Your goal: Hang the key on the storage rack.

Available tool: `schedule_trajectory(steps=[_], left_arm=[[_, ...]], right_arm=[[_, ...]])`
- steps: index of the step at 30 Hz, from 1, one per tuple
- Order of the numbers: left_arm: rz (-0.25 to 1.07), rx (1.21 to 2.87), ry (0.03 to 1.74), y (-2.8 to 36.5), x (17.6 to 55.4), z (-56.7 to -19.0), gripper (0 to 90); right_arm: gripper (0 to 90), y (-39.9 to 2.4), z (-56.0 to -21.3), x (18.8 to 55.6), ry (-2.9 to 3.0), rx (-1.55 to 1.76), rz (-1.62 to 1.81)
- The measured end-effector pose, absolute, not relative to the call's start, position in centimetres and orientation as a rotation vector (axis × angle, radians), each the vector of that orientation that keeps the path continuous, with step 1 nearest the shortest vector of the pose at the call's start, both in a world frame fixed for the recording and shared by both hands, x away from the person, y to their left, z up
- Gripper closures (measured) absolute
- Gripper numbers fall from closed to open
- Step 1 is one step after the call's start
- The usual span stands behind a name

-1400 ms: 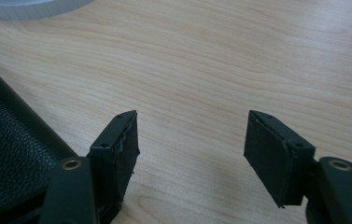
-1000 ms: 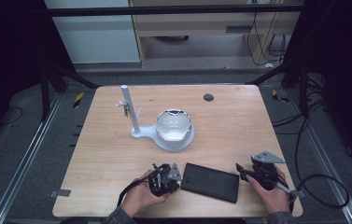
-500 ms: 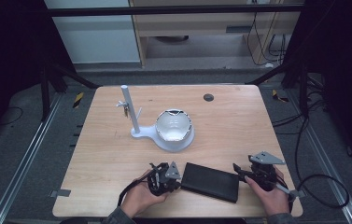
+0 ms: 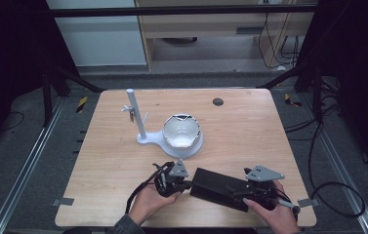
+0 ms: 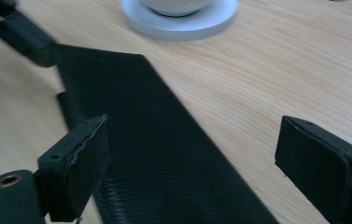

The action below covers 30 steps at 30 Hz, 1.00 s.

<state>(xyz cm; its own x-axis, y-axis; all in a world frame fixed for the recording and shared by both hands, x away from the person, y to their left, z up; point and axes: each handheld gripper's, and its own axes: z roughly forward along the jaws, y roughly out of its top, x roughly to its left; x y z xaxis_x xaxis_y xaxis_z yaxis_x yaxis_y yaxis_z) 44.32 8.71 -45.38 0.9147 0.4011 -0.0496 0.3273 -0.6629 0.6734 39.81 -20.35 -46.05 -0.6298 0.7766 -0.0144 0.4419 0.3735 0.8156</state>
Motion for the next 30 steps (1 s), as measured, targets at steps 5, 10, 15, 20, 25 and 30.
schedule_trajectory(steps=[5,10,15,20,25,30], left_arm=[[0.124,2.325,0.53,8.4,45.0,-45.1,90.0],[0.12,2.31,0.533,8.1,45.7,-44.7,90.0],[0.119,2.303,0.535,8.0,46.0,-44.5,90.0],[0.109,2.293,0.543,7.9,46.4,-44.5,89.9],[0.108,2.29,0.542,7.8,46.7,-44.2,89.9],[0.106,2.289,0.55,7.7,47.4,-43.7,89.9]], right_arm=[[8.0,-19.0,-45.6,39.5,2.304,1.008,1.11],[7.3,-17.6,-45.6,40.0,2.392,0.965,1.003],[8.0,-17.1,-45.3,40.7,2.441,0.922,0.93],[11.5,-17.0,-44.9,41.2,2.463,0.893,0.877],[16.2,-16.8,-44.6,41.8,2.493,0.853,0.808],[20.0,-16.8,-44.4,42.4,2.528,0.815,0.735]])
